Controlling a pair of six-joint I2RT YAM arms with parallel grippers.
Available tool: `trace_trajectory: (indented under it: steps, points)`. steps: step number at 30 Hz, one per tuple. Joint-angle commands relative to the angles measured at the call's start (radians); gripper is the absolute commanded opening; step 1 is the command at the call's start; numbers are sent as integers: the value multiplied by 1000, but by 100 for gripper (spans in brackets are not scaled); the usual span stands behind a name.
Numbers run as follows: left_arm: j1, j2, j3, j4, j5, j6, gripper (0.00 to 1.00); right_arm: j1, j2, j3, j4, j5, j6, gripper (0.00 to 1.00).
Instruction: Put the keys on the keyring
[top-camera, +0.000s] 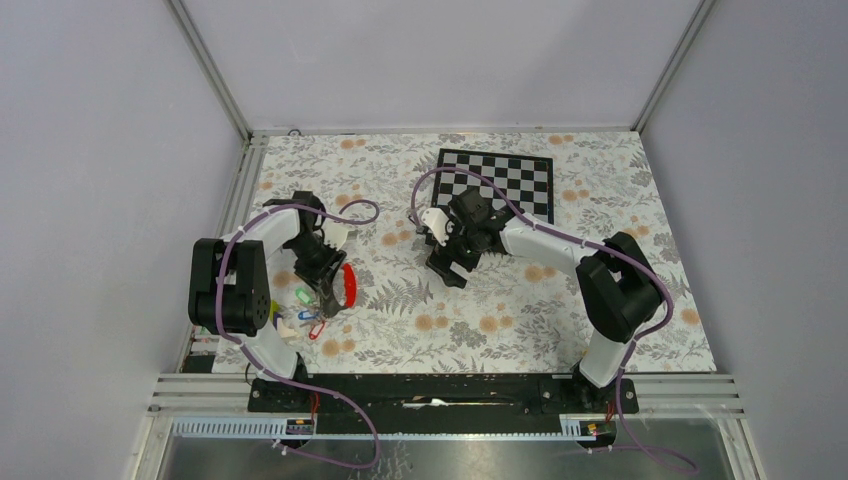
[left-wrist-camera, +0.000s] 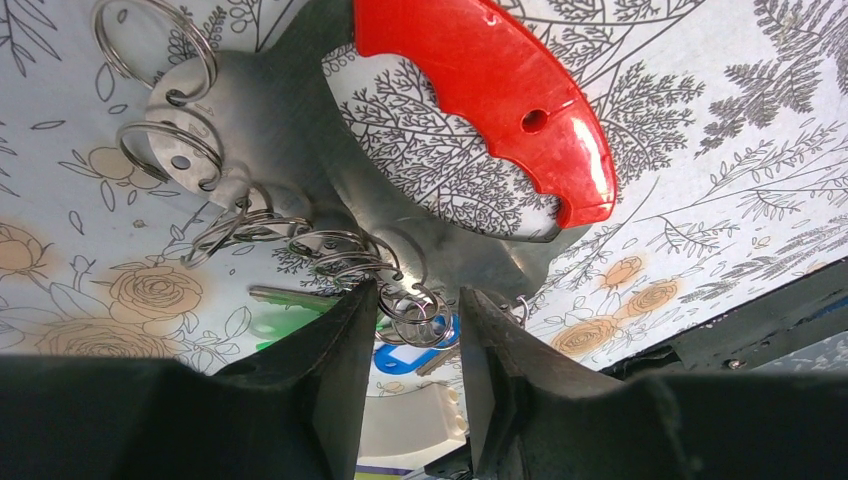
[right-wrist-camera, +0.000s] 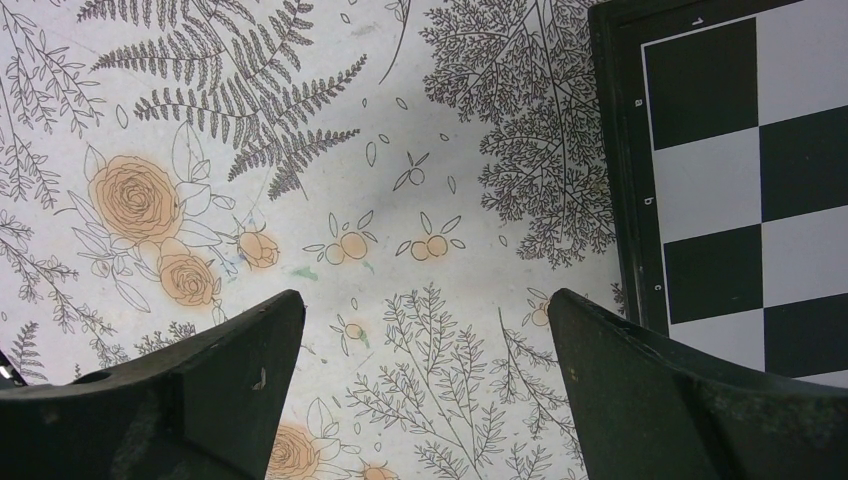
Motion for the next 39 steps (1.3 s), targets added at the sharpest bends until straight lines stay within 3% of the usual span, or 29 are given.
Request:
trace_trajectory:
  steps: [1,8,16,39]
  points:
    - [7,-24,3,8,-20,-17,37,1,4,15,-15,-21,-13,100]
    - [7,-33,3,2,-15,-12,32,-1,10,17,-22,-24,-13,100]
    - [6,-44,-4,-24,3,35,36,0,21,26,-30,-30,-14,100]
    - [7,-66,-7,-48,0,107,36,0,30,33,-41,-34,-17,100]
